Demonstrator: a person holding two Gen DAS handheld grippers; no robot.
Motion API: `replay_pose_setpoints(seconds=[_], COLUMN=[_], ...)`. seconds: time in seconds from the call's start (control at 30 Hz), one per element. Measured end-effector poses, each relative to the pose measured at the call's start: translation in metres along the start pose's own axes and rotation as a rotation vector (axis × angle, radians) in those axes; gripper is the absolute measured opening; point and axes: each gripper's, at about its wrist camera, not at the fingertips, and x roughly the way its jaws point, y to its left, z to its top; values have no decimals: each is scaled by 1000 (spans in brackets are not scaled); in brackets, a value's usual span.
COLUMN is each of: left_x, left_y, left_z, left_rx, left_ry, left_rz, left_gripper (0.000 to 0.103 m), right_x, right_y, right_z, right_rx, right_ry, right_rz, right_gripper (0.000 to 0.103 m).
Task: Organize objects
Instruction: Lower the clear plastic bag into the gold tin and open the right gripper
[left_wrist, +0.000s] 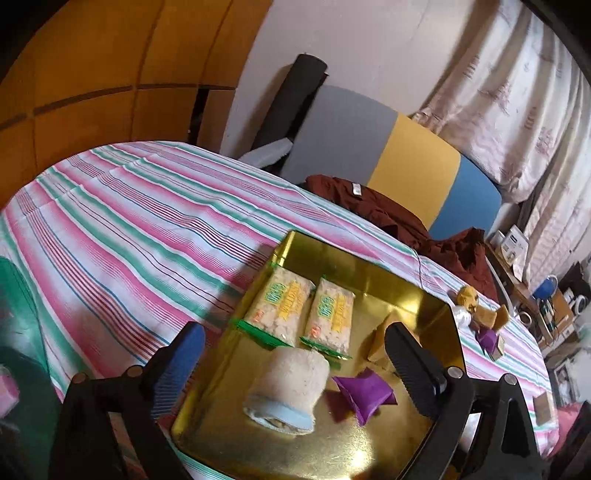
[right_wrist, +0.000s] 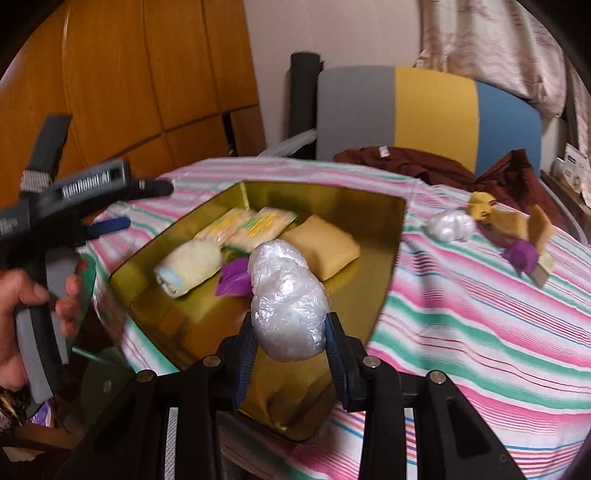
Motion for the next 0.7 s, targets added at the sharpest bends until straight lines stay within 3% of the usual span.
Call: replay_pose_setpoints(seconds=[0.23,0.47,0.6,0.7], left_x=[-18,-17,-19,-19], left_y=[21,34,34,34], left_z=[21,23,22,23], left_rx=[-42,-83,-81,-81], left_ry=[-63,-56,-58,-62], left_rz=[50,79,84,85], left_gripper=[101,101,101,101], right_x=[24,47,66,63], right_y=[20,52,63,59], right_z=[9,12,15,16], right_rx=[-27,-78,-21,38], right_ry=[63,141,211,202], right_rz=[57,116,166,192], right_gripper=[35,37,45,48])
